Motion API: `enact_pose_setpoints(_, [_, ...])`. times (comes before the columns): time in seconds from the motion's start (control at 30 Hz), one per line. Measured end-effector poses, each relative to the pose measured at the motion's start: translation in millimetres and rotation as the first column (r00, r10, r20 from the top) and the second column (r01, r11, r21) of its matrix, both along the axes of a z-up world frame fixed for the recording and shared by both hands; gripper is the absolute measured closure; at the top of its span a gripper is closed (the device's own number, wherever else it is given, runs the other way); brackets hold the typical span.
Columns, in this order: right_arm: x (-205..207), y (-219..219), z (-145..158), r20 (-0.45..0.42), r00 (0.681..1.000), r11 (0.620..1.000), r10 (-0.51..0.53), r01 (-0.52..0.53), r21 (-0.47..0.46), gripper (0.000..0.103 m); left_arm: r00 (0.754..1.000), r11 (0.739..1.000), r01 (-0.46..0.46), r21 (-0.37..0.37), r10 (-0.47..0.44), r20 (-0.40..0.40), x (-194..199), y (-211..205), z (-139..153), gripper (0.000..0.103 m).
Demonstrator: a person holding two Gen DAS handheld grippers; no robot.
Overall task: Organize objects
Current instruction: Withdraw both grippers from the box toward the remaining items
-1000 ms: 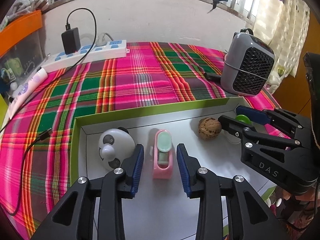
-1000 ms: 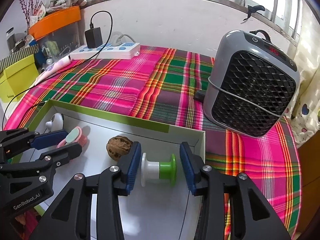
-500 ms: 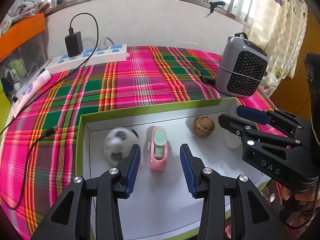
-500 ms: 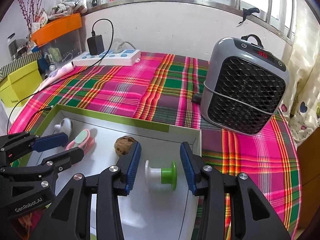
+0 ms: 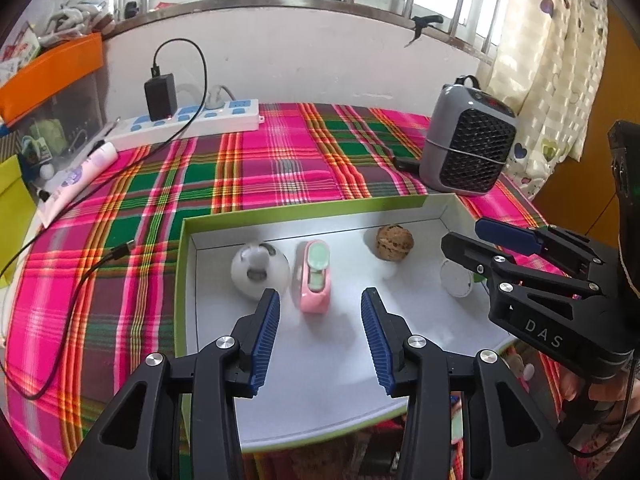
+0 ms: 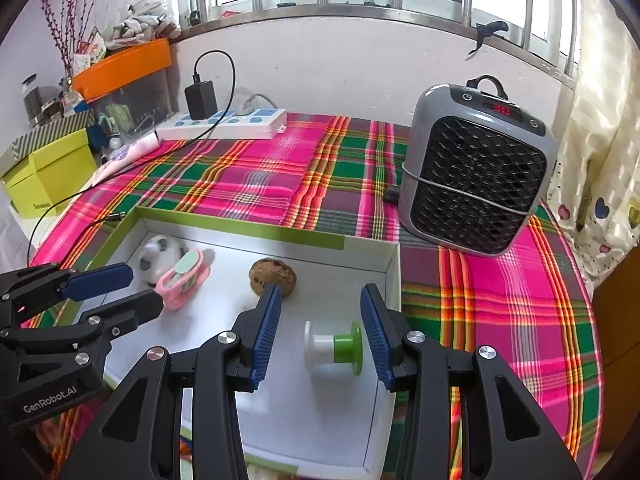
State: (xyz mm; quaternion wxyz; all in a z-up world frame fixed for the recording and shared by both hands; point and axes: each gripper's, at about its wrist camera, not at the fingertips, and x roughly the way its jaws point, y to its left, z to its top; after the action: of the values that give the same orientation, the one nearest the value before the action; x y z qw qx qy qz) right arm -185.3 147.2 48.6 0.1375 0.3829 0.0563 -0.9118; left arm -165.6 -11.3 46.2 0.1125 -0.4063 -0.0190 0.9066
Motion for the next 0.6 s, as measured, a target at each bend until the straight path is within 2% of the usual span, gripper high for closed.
enact_pose_setpoints(0.37, [31.2,10.1,5.4,-0.032,0.999,0.999,-0.019,0.018,-0.043,0.059,0.999,0.999,-0.005,0.046,0.007,-0.032,34.1,-7.8,8.3,0.061])
enact_pose_setpoints(0.43, [36.4,11.9,7.1,-0.041,0.999,0.998,-0.024,0.022,-0.055,0.054,0.999,0.999,-0.001,0.046,0.003,-0.035,39.0,-8.3,9.4,0.061])
enact_pose_setpoints(0.6, [50.7,13.4,10.1,-0.062,0.998,0.998,-0.025,0.021,-0.062,0.053,0.999,0.999,-0.001,0.047,0.003,-0.052,53.9,-10.1,11.7,0.06])
